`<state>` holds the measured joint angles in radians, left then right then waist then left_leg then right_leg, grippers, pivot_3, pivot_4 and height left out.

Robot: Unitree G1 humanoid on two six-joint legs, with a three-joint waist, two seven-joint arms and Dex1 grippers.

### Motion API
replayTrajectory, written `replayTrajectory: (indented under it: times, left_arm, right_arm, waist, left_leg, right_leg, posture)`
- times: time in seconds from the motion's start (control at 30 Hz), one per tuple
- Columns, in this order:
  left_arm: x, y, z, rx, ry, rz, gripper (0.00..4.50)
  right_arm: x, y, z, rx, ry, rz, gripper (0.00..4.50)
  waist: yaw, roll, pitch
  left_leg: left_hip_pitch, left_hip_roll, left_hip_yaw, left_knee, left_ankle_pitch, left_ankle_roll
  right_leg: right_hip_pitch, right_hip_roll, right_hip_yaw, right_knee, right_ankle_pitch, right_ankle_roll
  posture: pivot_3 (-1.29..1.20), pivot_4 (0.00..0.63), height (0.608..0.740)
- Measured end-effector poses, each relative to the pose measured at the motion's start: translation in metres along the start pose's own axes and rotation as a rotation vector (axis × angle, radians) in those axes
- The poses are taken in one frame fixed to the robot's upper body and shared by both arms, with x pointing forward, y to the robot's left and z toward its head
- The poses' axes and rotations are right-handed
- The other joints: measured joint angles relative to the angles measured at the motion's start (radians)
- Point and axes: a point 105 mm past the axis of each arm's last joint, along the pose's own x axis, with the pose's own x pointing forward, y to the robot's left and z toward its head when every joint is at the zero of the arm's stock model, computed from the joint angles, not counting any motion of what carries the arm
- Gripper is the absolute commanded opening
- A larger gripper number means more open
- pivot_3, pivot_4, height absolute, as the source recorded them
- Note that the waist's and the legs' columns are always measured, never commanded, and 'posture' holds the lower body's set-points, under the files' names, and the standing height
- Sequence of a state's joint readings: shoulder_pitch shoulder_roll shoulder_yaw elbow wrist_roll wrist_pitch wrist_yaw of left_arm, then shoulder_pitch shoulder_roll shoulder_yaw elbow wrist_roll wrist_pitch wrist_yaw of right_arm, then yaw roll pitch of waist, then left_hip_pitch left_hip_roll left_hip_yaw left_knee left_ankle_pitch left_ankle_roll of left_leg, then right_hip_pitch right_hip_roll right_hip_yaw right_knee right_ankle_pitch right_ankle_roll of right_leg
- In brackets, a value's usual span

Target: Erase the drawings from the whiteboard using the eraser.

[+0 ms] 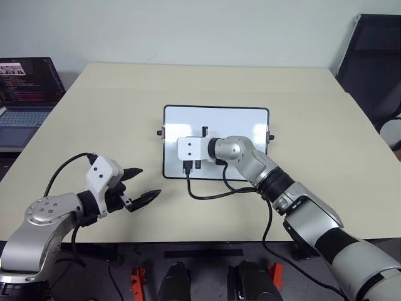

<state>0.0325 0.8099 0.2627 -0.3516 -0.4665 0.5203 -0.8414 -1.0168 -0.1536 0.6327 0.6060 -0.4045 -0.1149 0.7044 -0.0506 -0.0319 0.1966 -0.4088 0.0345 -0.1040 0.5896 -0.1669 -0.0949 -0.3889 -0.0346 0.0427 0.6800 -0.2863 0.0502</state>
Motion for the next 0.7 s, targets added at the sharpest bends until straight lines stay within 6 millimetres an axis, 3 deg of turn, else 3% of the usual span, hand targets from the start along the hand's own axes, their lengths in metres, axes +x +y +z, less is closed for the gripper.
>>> replayTrajectory:
  times: [0.17,0.3,0.4,0.53,0.6,0.7]
  left_arm:
    - [0.001,0.000,0.002,0.003,-0.007,-0.002,4.50]
    - [0.002,0.001,0.005,0.010,-0.014,-0.006,4.50]
    - [0.006,-0.003,0.005,0.010,-0.015,-0.029,4.50]
    - [0.012,-0.009,0.010,0.042,-0.010,-0.075,4.50]
    - [0.015,-0.015,0.016,0.077,-0.013,-0.111,4.50]
    - [0.025,-0.023,0.032,0.131,-0.046,-0.167,4.50]
  right_arm:
    - [-0.006,0.025,-0.006,-0.072,0.002,0.114,0.98]
    - [-0.007,0.023,-0.004,-0.063,-0.004,0.063,0.98]
    - [-0.021,0.012,-0.009,0.117,-0.023,-0.078,0.98]
    - [-0.063,-0.009,-0.009,0.358,-0.073,-0.284,0.98]
    - [-0.085,-0.012,-0.011,0.495,-0.092,-0.371,0.98]
    - [-0.125,-0.008,-0.030,0.683,-0.019,-0.488,0.98]
  waist:
    - [0.001,0.000,0.000]
    - [0.002,0.000,0.000]
    - [0.011,0.000,0.000]
    - [0.015,0.000,0.000]
    - [0.018,0.001,0.001]
    - [0.023,0.001,0.001]
  left_leg:
    - [0.001,0.000,0.000,0.000,0.000,0.000]
    - [0.001,0.000,-0.001,0.000,0.000,0.000]
    - [-0.002,0.000,-0.001,0.000,0.000,0.000]
    - [-0.008,0.000,-0.002,-0.001,0.000,-0.001]
    - [-0.009,0.000,-0.002,-0.001,-0.001,-0.002]
    - [-0.010,0.000,-0.002,-0.001,-0.002,-0.003]
  right_leg:
    - [0.001,0.000,0.000,0.000,0.001,0.000]
    - [0.000,0.000,0.000,0.001,0.001,-0.001]
    - [-0.001,0.000,0.000,0.000,0.001,0.000]
    - [-0.005,0.000,-0.002,-0.001,0.003,0.003]
    - [-0.006,0.000,-0.002,0.000,0.003,0.003]
    - [-0.006,0.000,-0.002,-0.001,0.003,0.003]
  posture:
    - [0.00,0.150,0.740]
    - [0.00,0.150,0.740]
    - [0.00,0.150,0.740]
    - [0.00,0.150,0.740]
    - [0.00,0.150,0.740]
    - [0.00,0.150,0.740]
